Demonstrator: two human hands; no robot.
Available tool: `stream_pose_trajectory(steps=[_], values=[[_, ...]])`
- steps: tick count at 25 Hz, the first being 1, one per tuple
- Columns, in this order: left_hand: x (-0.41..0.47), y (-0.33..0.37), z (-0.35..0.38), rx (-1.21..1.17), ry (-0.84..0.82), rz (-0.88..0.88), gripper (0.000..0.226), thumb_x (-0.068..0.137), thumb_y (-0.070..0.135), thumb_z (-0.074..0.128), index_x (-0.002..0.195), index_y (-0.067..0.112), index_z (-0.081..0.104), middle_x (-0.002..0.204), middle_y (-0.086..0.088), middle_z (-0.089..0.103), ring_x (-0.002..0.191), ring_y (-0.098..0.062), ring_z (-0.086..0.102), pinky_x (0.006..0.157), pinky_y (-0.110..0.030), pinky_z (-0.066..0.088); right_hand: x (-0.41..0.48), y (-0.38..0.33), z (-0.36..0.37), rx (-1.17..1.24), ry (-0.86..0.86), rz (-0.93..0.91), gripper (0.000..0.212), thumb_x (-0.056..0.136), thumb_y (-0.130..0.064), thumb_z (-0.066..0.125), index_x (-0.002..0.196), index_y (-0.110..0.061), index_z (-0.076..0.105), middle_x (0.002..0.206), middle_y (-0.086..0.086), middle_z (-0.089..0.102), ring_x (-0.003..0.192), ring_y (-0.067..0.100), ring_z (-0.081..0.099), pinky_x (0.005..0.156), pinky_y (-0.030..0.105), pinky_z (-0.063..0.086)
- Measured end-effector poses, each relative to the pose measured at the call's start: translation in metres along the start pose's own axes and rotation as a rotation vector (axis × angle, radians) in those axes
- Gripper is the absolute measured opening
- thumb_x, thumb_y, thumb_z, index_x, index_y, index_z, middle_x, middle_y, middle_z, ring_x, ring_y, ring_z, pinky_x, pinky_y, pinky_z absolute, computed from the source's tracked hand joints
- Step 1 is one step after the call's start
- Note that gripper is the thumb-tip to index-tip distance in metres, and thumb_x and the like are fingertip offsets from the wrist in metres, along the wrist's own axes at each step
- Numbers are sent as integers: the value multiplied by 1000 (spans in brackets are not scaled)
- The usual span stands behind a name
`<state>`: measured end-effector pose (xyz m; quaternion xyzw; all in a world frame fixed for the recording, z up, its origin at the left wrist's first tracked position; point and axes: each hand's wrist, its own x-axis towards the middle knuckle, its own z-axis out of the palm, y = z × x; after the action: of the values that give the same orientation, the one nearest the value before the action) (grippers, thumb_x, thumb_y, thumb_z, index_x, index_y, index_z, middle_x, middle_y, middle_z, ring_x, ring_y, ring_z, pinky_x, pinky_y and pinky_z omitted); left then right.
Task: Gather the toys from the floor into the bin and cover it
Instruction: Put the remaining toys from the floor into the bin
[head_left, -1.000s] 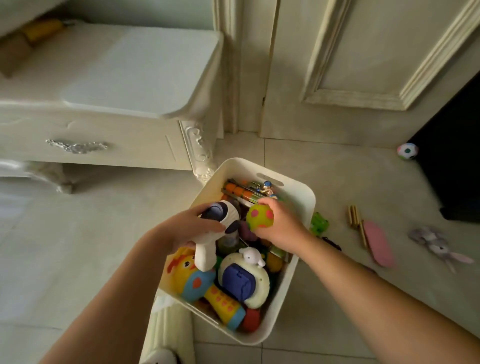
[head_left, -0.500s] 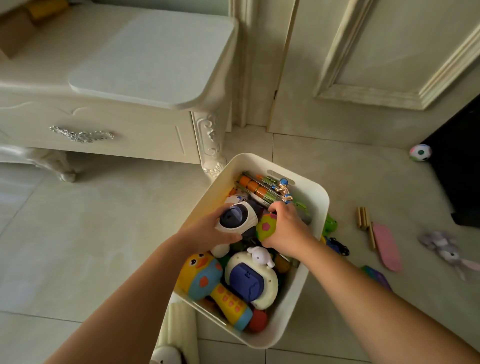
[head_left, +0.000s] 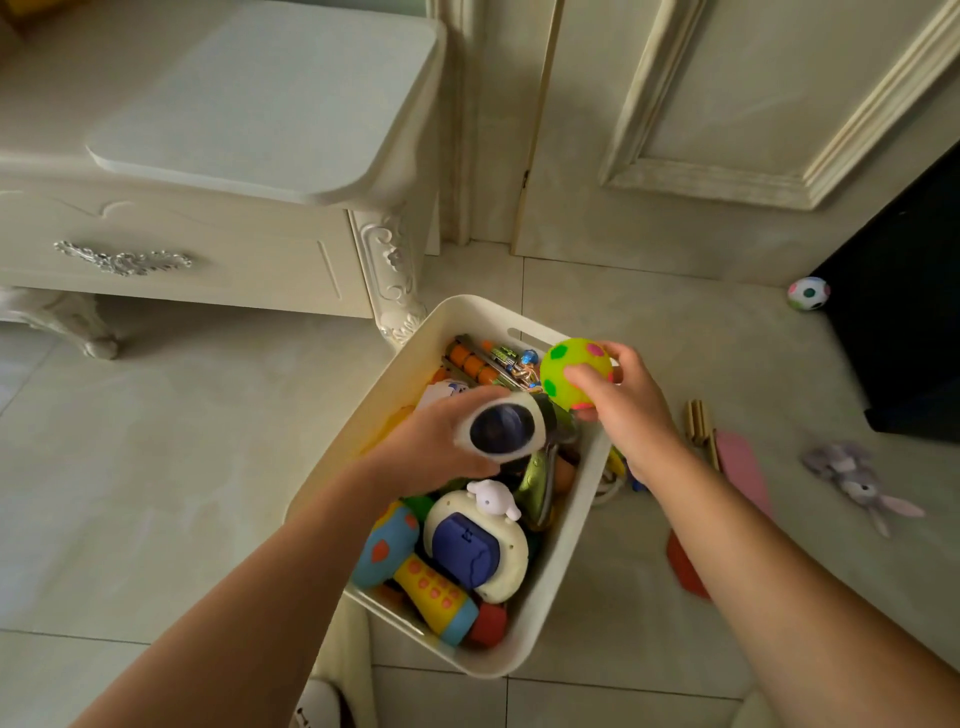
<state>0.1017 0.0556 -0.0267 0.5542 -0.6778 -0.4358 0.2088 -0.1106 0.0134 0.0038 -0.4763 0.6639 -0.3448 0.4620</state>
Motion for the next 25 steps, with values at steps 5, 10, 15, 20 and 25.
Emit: stream_pose_trajectory(steps=[5,10,15,20,25], values=[[-13,1,15,723,-63,153,84,82,54,63,144,52,6,140,9,39,133,-18,34,114,-43,23,-7,10,5,-51,-125,45,48,72,-39,69,116,-33,51,109,-3,60,96,19,66,83,40,58],[-48,-24,33,720,0,-1,77,84,76,27,145,49,-12,133,10,49,129,-20,39,109,-44,25,-6,17,14,22,-45,220,43,80,-34,66,117,-18,50,110,5,59,86,23,68,61,31,59],[-47,-25,44,709,198,-5,76,82,78,23,147,47,0,118,9,55,114,-18,44,101,-37,30,7,12,31,245,-124,564,44,81,-41,63,115,-14,54,115,13,57,94,32,64,56,33,55],[-29,-9,67,776,249,-107,75,85,76,28,147,43,0,116,-1,55,109,-25,45,93,-38,36,25,18,34,543,96,503,49,71,-38,65,113,-14,57,110,13,57,86,28,59,48,24,50],[-18,-8,96,706,173,-235,76,89,59,40,143,44,-13,135,-10,35,129,-31,33,107,-55,27,20,18,43,108,174,180,54,61,-41,67,106,-13,55,114,9,59,97,27,64,64,32,56]])
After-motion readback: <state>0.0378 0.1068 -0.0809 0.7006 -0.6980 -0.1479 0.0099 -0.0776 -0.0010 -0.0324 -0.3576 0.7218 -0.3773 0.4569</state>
